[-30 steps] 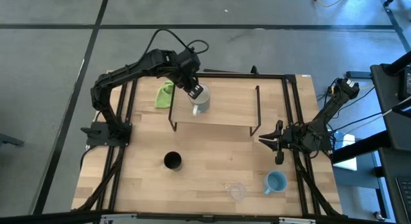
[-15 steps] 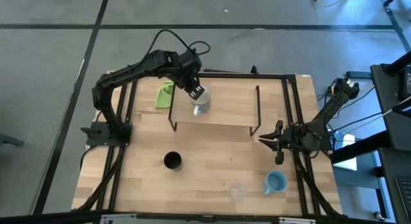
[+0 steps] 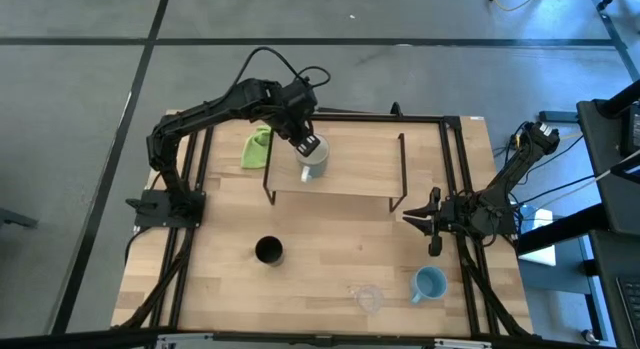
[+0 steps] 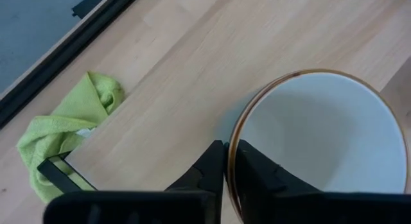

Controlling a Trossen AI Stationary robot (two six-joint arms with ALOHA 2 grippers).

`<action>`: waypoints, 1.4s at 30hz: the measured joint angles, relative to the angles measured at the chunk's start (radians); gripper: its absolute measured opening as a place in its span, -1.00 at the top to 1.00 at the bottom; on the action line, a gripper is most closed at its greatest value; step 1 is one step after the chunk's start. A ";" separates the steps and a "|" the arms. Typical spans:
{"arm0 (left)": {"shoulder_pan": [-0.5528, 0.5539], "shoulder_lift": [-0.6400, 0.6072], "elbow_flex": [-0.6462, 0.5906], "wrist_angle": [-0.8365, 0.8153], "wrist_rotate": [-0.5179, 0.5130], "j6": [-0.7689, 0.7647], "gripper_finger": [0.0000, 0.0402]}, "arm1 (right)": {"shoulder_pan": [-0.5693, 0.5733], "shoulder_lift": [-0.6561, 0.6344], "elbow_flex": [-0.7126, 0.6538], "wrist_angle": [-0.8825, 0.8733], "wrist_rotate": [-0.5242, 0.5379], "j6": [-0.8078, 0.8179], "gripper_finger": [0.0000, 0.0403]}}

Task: Stack small to large cups/mugs on shelf
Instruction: Adjust the blue mug

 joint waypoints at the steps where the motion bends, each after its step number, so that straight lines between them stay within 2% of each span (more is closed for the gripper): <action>1: 0.000 0.001 0.001 0.000 0.002 0.000 0.84 | 0.000 0.000 0.000 0.000 0.000 0.000 0.64; 9: 0.000 0.001 0.043 0.006 0.009 0.000 0.71 | 0.000 0.000 0.000 0.000 0.000 0.001 0.64; 19: 0.000 -0.003 0.044 -0.046 -0.002 0.000 0.74 | 0.000 0.000 0.000 0.000 0.000 0.002 0.64; 27: -0.017 -0.080 0.046 -0.082 -0.050 0.016 0.71 | 0.000 0.000 0.000 0.000 0.000 0.000 0.64; 31: -0.066 -0.107 0.046 -0.134 -0.070 0.013 0.73 | 0.000 0.000 0.000 0.000 0.000 0.001 0.64; 37: -0.216 -0.109 0.016 -0.183 -0.081 0.000 0.74 | 0.000 0.000 0.000 0.000 0.000 0.001 0.64; 42: -0.282 -0.108 -0.016 -0.180 -0.110 -0.026 0.87 | 0.000 0.000 0.000 0.000 0.000 0.002 0.64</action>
